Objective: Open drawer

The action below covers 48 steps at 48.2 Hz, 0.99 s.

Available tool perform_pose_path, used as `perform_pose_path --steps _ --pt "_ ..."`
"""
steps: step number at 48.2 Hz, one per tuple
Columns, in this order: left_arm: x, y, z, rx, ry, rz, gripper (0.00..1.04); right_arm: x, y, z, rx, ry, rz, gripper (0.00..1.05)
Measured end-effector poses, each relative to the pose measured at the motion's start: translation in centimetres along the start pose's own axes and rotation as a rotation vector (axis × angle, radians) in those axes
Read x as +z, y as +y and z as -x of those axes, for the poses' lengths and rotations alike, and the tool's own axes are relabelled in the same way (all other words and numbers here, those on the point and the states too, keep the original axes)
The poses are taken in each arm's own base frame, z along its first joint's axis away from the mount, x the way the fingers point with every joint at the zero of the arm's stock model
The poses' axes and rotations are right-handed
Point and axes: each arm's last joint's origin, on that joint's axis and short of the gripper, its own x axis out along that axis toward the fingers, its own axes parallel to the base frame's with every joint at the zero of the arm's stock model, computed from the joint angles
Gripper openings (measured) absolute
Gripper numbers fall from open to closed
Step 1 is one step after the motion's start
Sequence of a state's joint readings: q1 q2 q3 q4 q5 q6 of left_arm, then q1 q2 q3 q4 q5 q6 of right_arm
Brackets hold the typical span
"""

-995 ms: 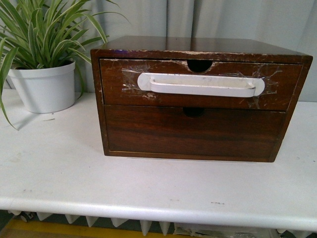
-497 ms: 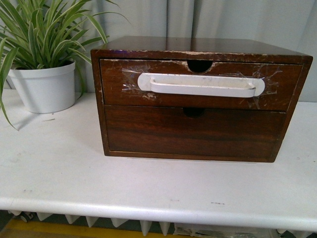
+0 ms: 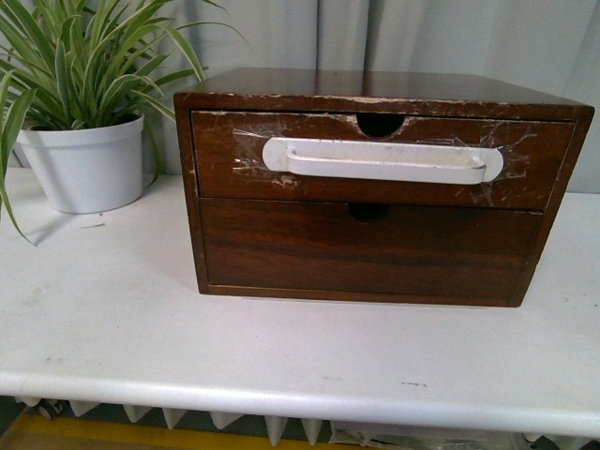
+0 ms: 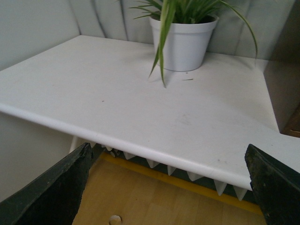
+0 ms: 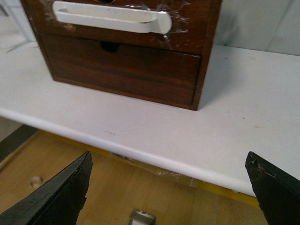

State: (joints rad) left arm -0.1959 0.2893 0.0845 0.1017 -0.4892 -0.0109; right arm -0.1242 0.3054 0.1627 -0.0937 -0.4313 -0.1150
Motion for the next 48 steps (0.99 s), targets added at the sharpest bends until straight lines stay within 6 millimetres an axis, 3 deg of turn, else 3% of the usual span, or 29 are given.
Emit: perform_pose_path --steps 14,22,32,41,48 --pt "4.5 -2.6 -3.2 -0.359 -0.051 -0.216 0.99 3.5 -1.2 -2.6 0.112 0.123 0.234 0.96" --pt "6.8 -6.1 -6.4 -0.648 -0.008 -0.441 0.99 7.1 -2.2 -5.3 0.152 0.137 0.377 0.96" --pt "9.3 -9.8 -8.2 -0.908 -0.026 -0.567 0.99 10.2 -2.2 -7.7 0.214 0.141 0.466 0.96" --pt "11.1 -13.9 -10.4 -1.149 0.008 -0.716 0.99 12.1 -1.6 -10.4 0.318 0.207 0.566 0.96" --pt "12.1 -15.7 -11.8 -1.257 0.053 -0.827 0.99 13.2 -0.8 -12.4 0.401 0.253 0.664 0.96"
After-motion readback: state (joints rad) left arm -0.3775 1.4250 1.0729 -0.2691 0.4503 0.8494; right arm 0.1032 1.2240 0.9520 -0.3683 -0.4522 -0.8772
